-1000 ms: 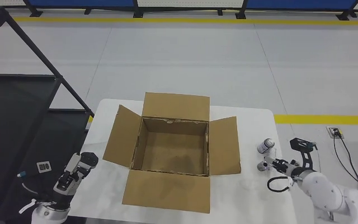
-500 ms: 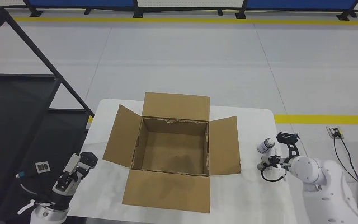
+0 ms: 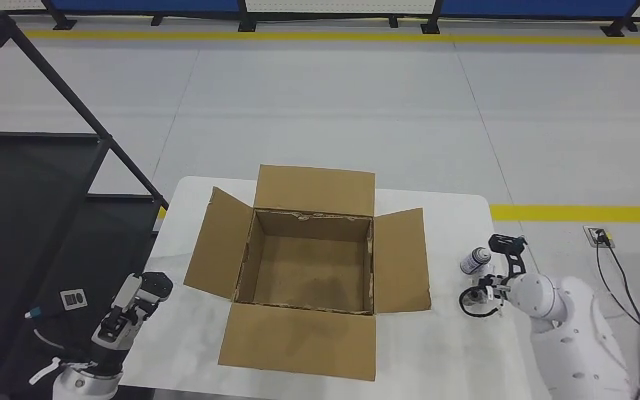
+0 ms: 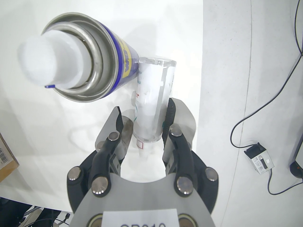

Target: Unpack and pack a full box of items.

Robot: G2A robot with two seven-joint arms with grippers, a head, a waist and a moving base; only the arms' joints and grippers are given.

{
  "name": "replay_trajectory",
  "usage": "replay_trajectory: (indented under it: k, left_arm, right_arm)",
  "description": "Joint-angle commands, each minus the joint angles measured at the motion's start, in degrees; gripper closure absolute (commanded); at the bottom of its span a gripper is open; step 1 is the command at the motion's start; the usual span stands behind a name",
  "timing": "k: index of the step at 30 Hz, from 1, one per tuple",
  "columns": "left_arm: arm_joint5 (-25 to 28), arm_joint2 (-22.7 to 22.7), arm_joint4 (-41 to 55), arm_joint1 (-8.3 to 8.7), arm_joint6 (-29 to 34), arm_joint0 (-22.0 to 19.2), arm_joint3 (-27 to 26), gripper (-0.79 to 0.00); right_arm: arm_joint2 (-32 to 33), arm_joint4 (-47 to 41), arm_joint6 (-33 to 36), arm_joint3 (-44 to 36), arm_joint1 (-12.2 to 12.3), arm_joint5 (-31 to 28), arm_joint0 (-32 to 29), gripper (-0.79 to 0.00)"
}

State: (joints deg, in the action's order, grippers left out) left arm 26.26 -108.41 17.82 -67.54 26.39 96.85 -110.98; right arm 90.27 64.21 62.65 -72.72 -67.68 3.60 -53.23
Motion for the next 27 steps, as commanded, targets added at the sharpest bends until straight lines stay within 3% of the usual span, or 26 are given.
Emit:
replay_trajectory:
  k: [1,7,10,12,15,20,27]
  left_arm:
    - [0.0,0.0,0.1,0.0,0.0,-0.1,0.1,-0.785]
    - [0.0,-0.1,0.1,-0.02,-0.2,-0.2,0.3,-0.785]
    - [0.0,-0.2,0.1,-0.02,-0.2,-0.2,0.4,-0.785]
    - [0.0,-0.3,0.2,-0.02,-0.2,-0.2,0.3,-0.785]
    - [0.1,-0.4,0.3,-0.02,-0.2,-0.2,0.3,-0.785]
    - [0.1,-0.6,0.5,-0.02,0.0,-0.1,0.3,-0.785]
    - [0.4,-0.6,0.8,-0.02,0.4,-0.1,0.3,-0.785]
  right_arm:
    - [-0.5,0.2,0.1,0.9,0.0,0.2,0.6,-0.379]
    - [-1.5,0.4,0.1,3.0,0.1,0.8,1.9,-0.372]
    - [-1.9,0.8,0.3,4.1,0.1,1.7,2.5,-0.314]
    - [-2.0,1.0,0.3,4.9,0.1,2.2,2.9,-0.215]
    - [-1.2,0.1,-0.5,5.4,0.3,2.7,3.1,0.0]
    - [4.4,-3.0,-3.1,0.1,1.1,4.5,-0.2,0.0]
    - [13.5,-8.0,-6.5,-21.7,1.7,10.4,-11.2,0.0]
